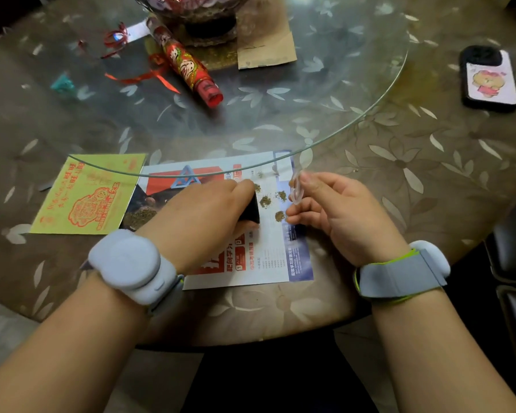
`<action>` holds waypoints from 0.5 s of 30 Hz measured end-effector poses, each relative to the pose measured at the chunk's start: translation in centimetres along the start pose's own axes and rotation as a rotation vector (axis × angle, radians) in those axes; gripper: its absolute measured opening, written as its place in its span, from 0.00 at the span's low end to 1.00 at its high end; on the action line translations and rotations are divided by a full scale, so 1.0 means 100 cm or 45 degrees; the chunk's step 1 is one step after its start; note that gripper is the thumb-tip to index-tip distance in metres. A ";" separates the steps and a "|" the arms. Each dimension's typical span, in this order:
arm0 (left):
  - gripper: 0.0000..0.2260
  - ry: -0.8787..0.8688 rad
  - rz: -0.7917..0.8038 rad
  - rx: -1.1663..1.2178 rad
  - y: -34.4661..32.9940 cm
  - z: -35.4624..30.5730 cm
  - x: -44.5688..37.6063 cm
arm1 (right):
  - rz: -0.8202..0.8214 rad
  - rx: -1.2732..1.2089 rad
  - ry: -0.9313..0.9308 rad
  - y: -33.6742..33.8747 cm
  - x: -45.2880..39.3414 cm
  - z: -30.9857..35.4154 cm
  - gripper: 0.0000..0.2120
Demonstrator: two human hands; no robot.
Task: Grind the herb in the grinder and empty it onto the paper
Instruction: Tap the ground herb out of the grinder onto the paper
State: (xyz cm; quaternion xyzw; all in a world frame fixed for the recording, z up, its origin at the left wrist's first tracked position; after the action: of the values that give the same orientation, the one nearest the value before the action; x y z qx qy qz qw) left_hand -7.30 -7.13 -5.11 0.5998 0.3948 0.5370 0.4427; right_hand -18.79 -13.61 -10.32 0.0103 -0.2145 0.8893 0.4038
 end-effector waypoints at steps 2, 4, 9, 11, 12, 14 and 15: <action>0.11 -0.002 0.002 -0.081 0.001 -0.004 -0.002 | 0.001 0.016 -0.006 -0.002 0.000 -0.002 0.10; 0.10 -0.003 0.006 -0.144 0.001 -0.008 -0.007 | 0.016 0.026 -0.016 -0.003 0.000 -0.004 0.10; 0.06 0.006 -0.013 -0.328 0.007 -0.019 -0.015 | 0.032 0.062 -0.002 -0.006 0.002 -0.003 0.12; 0.07 0.045 0.025 -0.387 0.009 -0.023 -0.017 | 0.021 0.083 0.007 -0.006 0.002 -0.002 0.11; 0.07 0.071 0.046 -0.409 0.010 -0.025 -0.019 | 0.016 0.092 0.012 -0.006 0.002 -0.001 0.10; 0.03 0.120 0.077 -0.483 0.015 -0.031 -0.022 | 0.008 0.120 0.015 -0.005 0.001 -0.001 0.09; 0.05 0.137 0.072 -0.538 0.018 -0.035 -0.024 | 0.006 0.140 0.014 -0.004 0.001 -0.002 0.09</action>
State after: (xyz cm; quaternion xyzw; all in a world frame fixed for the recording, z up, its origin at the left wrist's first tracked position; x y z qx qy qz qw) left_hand -11.03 -9.54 -4.02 0.4750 0.2797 0.6512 0.5216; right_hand -18.48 -13.25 -10.28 0.0271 -0.1632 0.9007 0.4018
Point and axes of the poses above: each hand's wrist, its own x-axis away from the middle knuckle, its own y-axis out of the back of the hand, z = x × y, the point moved 10 cm from there along -x, towards the middle knuckle, and after that the axes turned 12 degrees about z, right-handed, at the moved point
